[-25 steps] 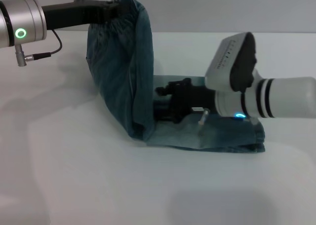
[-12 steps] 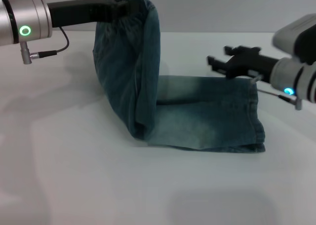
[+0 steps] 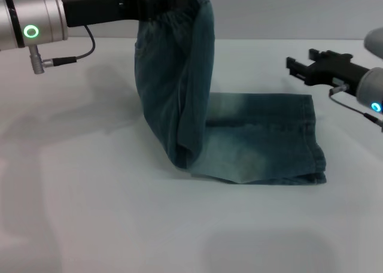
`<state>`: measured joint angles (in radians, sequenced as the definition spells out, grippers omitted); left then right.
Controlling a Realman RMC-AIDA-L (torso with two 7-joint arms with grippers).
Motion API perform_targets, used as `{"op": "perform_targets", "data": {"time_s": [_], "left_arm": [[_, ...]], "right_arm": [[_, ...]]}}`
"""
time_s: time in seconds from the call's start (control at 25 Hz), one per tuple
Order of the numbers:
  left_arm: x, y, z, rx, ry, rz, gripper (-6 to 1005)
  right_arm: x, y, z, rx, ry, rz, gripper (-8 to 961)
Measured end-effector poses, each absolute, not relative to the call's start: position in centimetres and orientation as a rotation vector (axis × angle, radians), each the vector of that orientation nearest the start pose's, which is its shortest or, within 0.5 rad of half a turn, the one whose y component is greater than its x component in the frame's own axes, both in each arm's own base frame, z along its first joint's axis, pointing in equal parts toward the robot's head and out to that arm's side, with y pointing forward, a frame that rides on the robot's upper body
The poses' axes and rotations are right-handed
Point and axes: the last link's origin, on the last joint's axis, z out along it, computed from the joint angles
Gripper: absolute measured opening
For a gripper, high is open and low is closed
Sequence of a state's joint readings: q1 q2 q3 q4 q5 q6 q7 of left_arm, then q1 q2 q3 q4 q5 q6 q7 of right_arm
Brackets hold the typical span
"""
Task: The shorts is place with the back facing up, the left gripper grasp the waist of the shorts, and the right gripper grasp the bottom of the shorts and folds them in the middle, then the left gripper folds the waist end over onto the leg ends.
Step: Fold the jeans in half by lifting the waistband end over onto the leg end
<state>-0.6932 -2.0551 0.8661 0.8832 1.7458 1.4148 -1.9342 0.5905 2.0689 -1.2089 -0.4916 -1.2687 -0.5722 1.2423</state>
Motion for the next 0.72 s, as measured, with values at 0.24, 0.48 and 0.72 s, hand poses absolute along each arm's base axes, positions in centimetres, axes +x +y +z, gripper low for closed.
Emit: {"op": "perform_targets", "data": {"time_s": [0.24,0.48,0.72], "left_arm": [[-14.4,39.8,3.6,-2.675,-0.799,-0.949,137],[-14.2,39.0,3.0,-2.736,-0.786,-0.954,143],[-13.7,38.6,2.1,-2.79,-0.77,-0.925,148]], "right_arm": [[31.3,42.3,1.2,-1.832,0.937,0.493,577],[33.6,42.0,4.3,-1.646,1.015,0.567,575],[34.1,41.8,5.0,-1.617,1.018,0.573,577]]}}
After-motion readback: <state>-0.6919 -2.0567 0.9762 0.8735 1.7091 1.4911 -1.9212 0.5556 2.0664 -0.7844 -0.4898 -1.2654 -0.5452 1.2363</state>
